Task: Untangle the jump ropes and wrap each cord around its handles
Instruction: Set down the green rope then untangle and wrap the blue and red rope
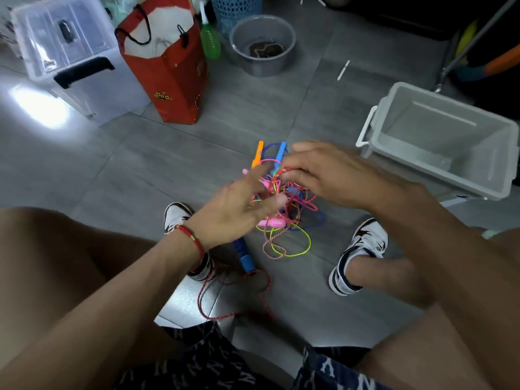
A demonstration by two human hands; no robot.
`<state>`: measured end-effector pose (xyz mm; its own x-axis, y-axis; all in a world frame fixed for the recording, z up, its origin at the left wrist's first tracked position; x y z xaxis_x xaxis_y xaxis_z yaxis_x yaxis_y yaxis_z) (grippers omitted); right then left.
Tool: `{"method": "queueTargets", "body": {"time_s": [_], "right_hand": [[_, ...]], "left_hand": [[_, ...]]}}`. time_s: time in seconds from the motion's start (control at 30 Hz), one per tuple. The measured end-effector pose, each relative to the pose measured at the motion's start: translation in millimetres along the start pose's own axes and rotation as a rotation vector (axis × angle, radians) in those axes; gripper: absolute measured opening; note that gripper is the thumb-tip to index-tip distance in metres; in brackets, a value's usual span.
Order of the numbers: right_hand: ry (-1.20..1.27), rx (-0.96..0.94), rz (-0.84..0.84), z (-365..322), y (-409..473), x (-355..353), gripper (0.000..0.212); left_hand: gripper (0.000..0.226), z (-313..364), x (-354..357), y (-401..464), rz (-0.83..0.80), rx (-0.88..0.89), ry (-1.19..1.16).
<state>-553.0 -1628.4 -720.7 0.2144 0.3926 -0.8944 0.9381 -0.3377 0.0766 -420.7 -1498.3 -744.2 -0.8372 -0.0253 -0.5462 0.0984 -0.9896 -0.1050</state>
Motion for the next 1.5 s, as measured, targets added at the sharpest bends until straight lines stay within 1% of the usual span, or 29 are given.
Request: {"method": "queueTargets", "body": {"time_s": [0.03,0.1,0.23,0.27,0.33,0.37,0.43,0.47,0.5,0.53,0.57,0.6,0.67,0.7,0.73,0.77,0.8,0.87,0.93,1.0,1.03,1.1,1.17,1.2,1.23,1.3,1.37,1.43,1.5], "right_hand": [[-0.004,0.006,-0.004,3.9,1.9,1.4,0.033],[-0.059,0.076,-0.041,32.1,1.3,12.9,0.033],[-0.119,0.449,-0.289,95.5,-17.0,40.2,0.031],[-0.092,0.495,-0.290,101.4,-17.6,43.3,0.026],[0.014,0.567,-0.147,98.2,-9.1,33.5,0.024],[0.092,0.576,-0.045,90.6,-2.7,22.1,0.026],[0.267,0.513,0.098,69.0,9.0,-2.5,0.029],[0.321,0.460,0.124,56.0,13.4,-12.6,0.028],[0.310,0.397,0.135,41.9,17.4,-21.6,0.026],[0.242,0.324,0.142,28.5,21.5,-29.1,0.024],[0.158,0.249,0.147,15.5,26.0,-35.2,0.023],[0.091,0.176,0.155,5.5,31.5,-38.5,0.023],[0.022,0.052,0.169,-7.8,42.8,-43.3,0.027],[0.006,0.025,0.168,-8.0,47.9,-44.0,0.029],[-0.002,0.018,0.165,-5.8,51.5,-44.1,0.030],[-0.006,0.037,0.160,-0.9,53.5,-43.7,0.029],[-0.007,0.073,0.155,6.6,53.4,-42.3,0.028],[0.002,0.199,0.103,29.4,50.3,-33.9,0.024],[0.028,0.337,-0.007,51.9,46.9,-14.7,0.022],[0.070,0.485,-0.131,71.0,41.5,9.6,0.023],[0.070,0.550,-0.170,77.6,39.3,17.6,0.023],[0.024,0.604,-0.176,87.6,41.1,17.2,0.023],[0.003,0.610,-0.011,89.2,52.8,-4.4,0.022],[0.016,0.601,0.095,86.8,59.8,-19.3,0.024],[0.037,0.577,0.180,82.8,66.6,-34.3,0.027],[-0.004,0.503,0.194,72.4,80.0,-57.9,0.034],[-0.126,0.451,0.225,66.6,90.7,-79.1,0.039],[-0.174,0.434,0.320,66.3,96.0,-100.5,0.041],[-0.192,0.429,0.308,67.3,98.5,-107.7,0.042]], "left_hand": [[0.010,4.7,-2.3,1.7,0.012,0.009,0.028],[0.029,8.5,-16.4,1.5,0.102,0.083,0.054],[0.032,15.1,-53.9,-2.4,0.294,0.138,-0.185],[0.032,12.0,-59.1,-3.4,0.344,0.117,-0.162],[0.029,-6.6,-62.3,-6.6,0.374,-0.031,-0.014],[0.026,-20.0,-61.9,-8.0,0.327,-0.150,0.091],[0.017,-43.5,-56.8,-12.7,0.126,-0.384,0.348],[0.032,-50.0,-53.6,-15.4,0.027,-0.479,0.444],[0.058,-52.7,-50.3,-16.3,-0.018,-0.519,0.486],[0.080,-46.4,-48.3,-15.0,0.017,-0.474,0.449],[0.094,-34.1,-47.3,-10.6,0.118,-0.354,0.368],[0.099,-17.5,-46.1,-4.8,0.223,-0.184,0.269],[0.092,8.2,-44.3,13.6,0.286,0.020,0.110],[0.078,19.8,-45.9,23.8,0.263,0.052,0.072],[0.057,27.6,-47.8,34.7,0.233,0.069,0.103],[0.034,34.0,-51.6,44.5,0.213,0.095,0.188],[0.023,42.7,-57.5,51.8,0.207,0.151,0.287],[0.029,52.7,-72.8,64.0,0.226,0.248,0.419],[0.032,56.4,-91.0,70.7,0.317,0.249,0.369],[0.033,53.7,-109.5,73.3,0.476,0.208,0.187],[0.034,50.7,-115.8,73.1,0.547,0.195,0.101],[0.034,42.6,-120.4,71.3,0.618,0.117,0.048],[0.031,21.3,-124.5,74.4,0.571,-0.105,0.087],[0.035,9.4,-126.6,75.7,0.508,-0.247,0.150],[0.047,0.7,-127.2,77.2,0.427,-0.366,0.242],[0.061,-5.1,-118.8,80.1,0.254,-0.475,0.476],[0.062,-2.3,-103.6,90.8,0.192,-0.387,0.555],[0.068,8.5,-90.0,104.5,0.236,-0.261,0.462],[0.064,16.3,-80.3,117.7,0.257,-0.200,0.332]]}}
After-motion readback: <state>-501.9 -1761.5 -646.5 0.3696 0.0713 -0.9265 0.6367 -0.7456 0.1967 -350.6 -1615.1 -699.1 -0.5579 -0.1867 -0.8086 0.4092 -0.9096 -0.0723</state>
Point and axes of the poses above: each hand's wrist, its own y-axis towards the middle knuckle, its own x-axis out of the palm, z = x × y, the point moved 3 cm from there along y, towards the middle knuckle, and after that the axes turned 5 degrees about z, right-handed, at the moved point
